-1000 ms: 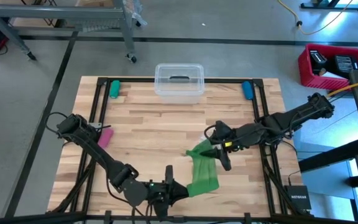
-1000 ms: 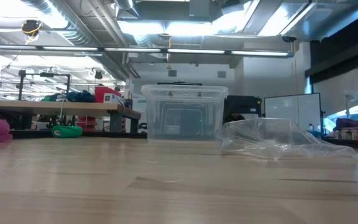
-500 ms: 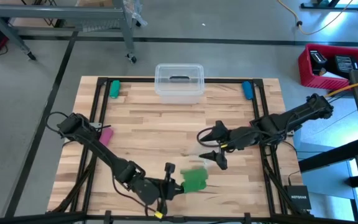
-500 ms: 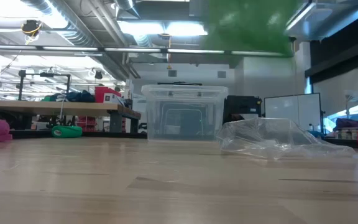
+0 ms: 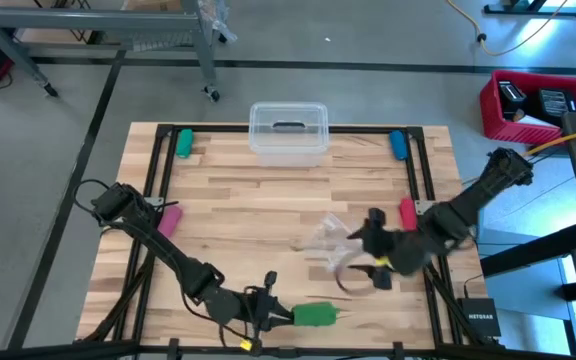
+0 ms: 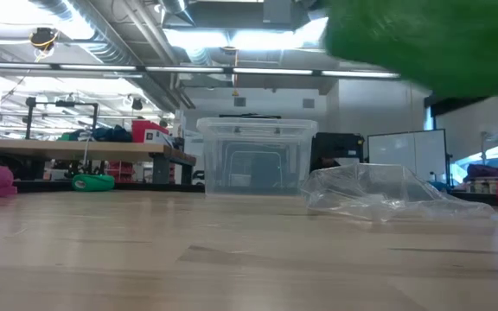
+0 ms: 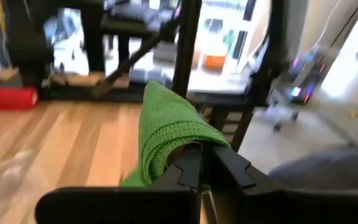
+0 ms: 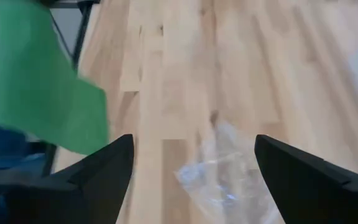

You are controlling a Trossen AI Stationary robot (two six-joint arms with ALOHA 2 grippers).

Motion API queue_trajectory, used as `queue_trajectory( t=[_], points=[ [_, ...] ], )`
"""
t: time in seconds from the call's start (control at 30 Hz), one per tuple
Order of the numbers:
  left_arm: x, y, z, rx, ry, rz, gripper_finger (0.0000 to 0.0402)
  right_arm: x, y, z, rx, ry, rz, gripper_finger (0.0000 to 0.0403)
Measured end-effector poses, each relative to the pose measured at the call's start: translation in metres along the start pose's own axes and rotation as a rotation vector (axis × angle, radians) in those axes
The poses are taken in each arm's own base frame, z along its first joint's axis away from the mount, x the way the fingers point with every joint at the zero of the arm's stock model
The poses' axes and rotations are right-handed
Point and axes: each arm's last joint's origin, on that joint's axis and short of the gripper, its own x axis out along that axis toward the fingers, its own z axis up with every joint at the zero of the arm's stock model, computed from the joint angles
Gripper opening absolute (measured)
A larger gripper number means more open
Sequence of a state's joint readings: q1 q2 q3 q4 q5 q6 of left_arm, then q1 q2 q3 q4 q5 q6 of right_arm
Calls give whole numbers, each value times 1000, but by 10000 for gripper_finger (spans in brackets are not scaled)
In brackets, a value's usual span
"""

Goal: Roll bandage
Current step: Roll the green bandage

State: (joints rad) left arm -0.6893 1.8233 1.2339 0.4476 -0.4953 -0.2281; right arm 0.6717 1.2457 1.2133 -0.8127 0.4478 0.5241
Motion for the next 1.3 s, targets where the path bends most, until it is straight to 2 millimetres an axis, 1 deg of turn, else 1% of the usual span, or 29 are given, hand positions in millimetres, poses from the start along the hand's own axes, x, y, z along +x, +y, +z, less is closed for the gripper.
queue_trajectory(
  t=[0.07, 0.17, 0.27, 0.33, 0.4, 0.53, 0.63, 0.77, 0.9, 0.97, 1.07, 1.17, 1.23, 1.3],
  points=[
    [-1, 2, 3, -11, -78, -1, 11, -10, 15, -10, -53, -46, -38, 335],
    [-1, 9, 8, -16, -185, 66, 11, -24, 36, -23, -104, -155, -92, 335],
    [1, 19, 18, -32, -275, 149, 10, -36, 56, -37, -155, -267, -150, 335],
    [2, 26, 25, -55, -324, 165, 11, -38, 68, -46, -184, -331, -189, 335],
    [4, 33, 29, -55, -352, 182, 11, -36, 79, -54, -207, -372, -223, 335],
    [9, 45, 32, -50, -363, 216, 11, -21, 94, -60, -225, -413, -292, 335],
    [13, 56, 34, -56, -369, 244, 10, -1, 100, -60, -218, -391, -316, 335],
    [16, 68, 38, -54, -386, 272, 10, 25, 103, -57, -218, -314, -303, 335],
    [15, 70, 41, -41, -413, 281, 11, 35, 104, -57, -204, -325, -332, 335],
    [13, 70, 45, -34, -451, 280, 10, 37, 105, -58, -193, -374, -388, 335],
    [8, 72, 56, -50, -556, 283, 11, 41, 106, -59, -172, -486, -513, 335],
    [4, 76, 65, -84, -645, 287, 10, 52, 106, -60, -180, -585, -655, 335],
    [4, 80, 67, -105, -672, 290, 10, 64, 103, -59, -193, -572, -693, 335],
    [4, 83, 69, -140, -690, 286, 11, 77, 94, -51, -218, -539, -756, 335]
  ],
)
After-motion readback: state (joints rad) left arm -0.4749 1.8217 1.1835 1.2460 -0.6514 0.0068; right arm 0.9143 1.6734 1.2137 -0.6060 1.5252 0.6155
